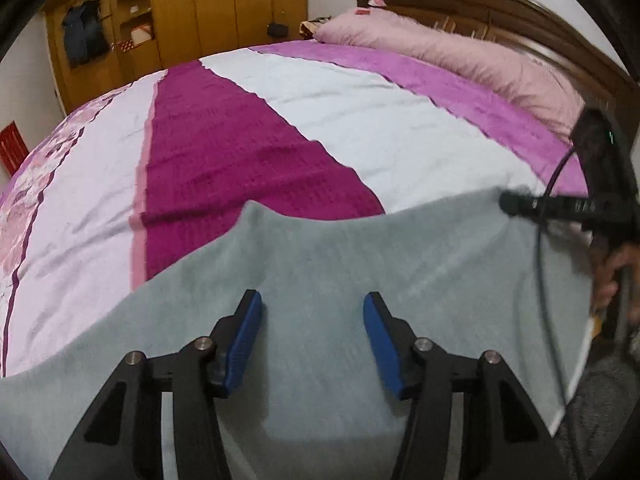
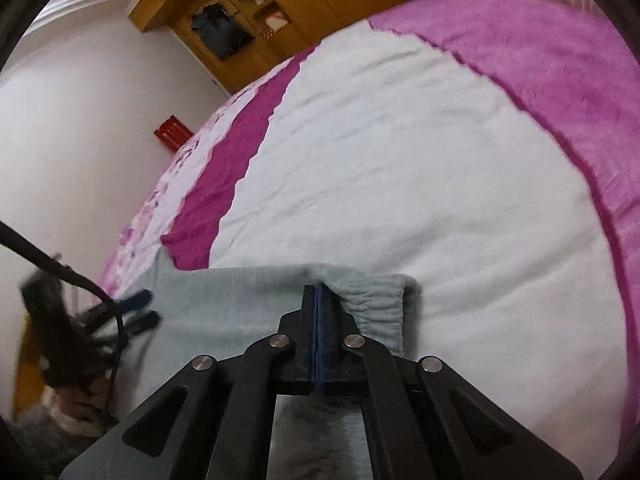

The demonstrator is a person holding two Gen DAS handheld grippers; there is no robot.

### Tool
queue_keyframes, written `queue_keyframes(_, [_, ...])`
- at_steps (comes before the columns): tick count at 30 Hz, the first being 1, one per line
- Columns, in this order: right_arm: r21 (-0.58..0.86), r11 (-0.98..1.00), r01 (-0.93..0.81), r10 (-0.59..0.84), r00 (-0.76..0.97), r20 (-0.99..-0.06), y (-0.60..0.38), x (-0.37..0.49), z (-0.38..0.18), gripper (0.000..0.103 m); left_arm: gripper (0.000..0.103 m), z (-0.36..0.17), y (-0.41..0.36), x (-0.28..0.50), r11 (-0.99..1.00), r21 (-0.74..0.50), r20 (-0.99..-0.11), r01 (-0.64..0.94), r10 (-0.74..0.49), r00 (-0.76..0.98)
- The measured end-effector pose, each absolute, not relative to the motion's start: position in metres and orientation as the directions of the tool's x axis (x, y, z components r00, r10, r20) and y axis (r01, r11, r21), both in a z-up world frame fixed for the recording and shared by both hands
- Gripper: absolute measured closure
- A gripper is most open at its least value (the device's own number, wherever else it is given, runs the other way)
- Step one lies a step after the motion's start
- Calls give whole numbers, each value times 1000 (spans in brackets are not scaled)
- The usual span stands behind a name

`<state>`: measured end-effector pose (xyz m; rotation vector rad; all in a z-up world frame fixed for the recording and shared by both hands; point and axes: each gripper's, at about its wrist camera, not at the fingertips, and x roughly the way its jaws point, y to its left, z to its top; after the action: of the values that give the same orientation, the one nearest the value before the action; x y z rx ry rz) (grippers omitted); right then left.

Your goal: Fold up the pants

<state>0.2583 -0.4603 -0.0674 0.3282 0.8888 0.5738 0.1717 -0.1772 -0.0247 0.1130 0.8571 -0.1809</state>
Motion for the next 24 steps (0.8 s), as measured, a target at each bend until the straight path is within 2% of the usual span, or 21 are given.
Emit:
queue_keyframes(4, [417,853,-315,521,572,-633,-454,236,-46,103,46,-5,-158,160,982,52,-740,179,-83,668])
queue_keyframes(12, [609,764,-212,583,632,-511,-480,167,-23,103,46,10,-120,144,987,56,-748,149,-57,661])
queue_keyframes(14, [533,829,-170,500,650,-572,-479,161,-35,103,46,12,-112,141,989,42,-756,142,-62,652])
queue_keyframes(15, [480,872,-95,420,647,-636,-482,162,-48,103,46,14,-107,137,990,34,-756,138,-65,651])
queue_keyframes(16, [495,868,-45,414,617,-669,-486,166,-58,103,46,16,-101,133,991,26,-758,133,-67,649])
queue_keyframes(17, [556,830,-32,459,606,-650,-493,167,-61,103,46,17,-96,129,992,26,-761,127,-63,646])
queue_keyframes(20, [487,873,-42,382,679,-627,-494,149,-38,103,46,22,-74,114,995,28,-759,101,-44,649])
queue_keyframes(24, [540,833,-116,472,659,-586,-477,132,-29,103,45,23,-54,100,996,3,-761,87,-54,647])
